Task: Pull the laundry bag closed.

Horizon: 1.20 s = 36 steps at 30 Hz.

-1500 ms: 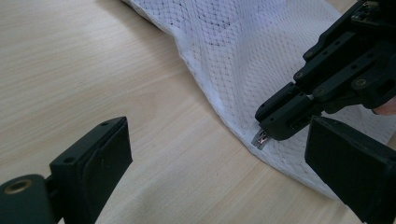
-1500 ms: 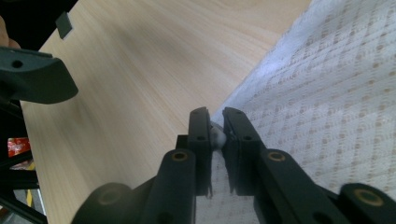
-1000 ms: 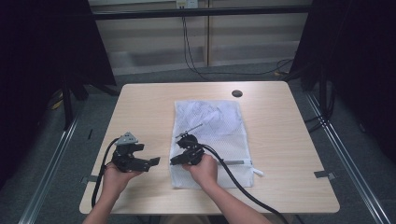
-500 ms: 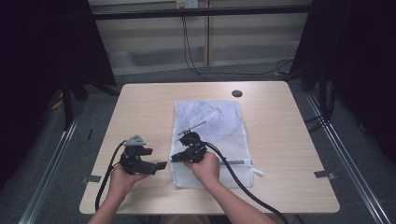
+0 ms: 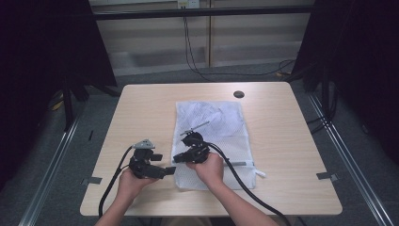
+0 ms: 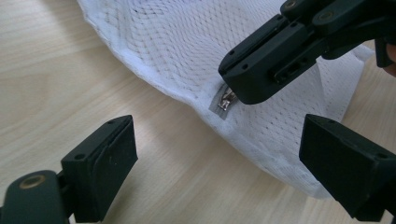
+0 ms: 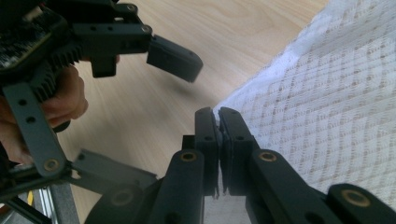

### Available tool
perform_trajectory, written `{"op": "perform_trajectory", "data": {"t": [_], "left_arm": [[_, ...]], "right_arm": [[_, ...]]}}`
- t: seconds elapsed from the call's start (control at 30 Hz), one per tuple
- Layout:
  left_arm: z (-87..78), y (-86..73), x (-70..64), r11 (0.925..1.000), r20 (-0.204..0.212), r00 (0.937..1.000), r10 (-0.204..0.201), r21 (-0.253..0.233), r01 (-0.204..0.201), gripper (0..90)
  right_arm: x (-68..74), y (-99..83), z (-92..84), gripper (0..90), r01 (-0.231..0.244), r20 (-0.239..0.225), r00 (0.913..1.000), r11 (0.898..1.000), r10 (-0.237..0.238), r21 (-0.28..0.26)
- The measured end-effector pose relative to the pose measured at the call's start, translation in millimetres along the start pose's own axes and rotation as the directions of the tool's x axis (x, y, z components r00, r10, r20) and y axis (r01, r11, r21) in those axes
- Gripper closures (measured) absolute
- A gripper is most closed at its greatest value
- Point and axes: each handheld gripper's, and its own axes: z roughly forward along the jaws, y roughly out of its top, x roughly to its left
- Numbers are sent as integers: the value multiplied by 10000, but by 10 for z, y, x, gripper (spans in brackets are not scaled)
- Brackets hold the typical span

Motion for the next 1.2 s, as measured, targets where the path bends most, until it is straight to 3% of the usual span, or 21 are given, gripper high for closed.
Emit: {"op": "perform_trajectory", "data": {"t": [0.27, 0.57, 0.9, 1.2], "left_arm": [[62, -25, 5, 9996, 290, 9992, -287, -13, 288, 133], [69, -27, -19, 10000, 187, 9998, -13, -94, 15, 198], [146, -17, -77, 9998, 617, 9979, -197, -56, 201, 264], [185, 10, -90, 9979, 744, 9952, -643, 105, 637, 424]], "right_arm": [[14, 5, -44, 867, 111, 45, 9999, 9998, -111, -178], [35, 10, -68, 867, 105, 130, 9999, 9994, -101, -333], [52, 11, -82, 868, 131, 98, 9999, 9990, -127, -431], [68, 10, -92, 868, 239, 84, 9997, 9987, -235, -454]]}}
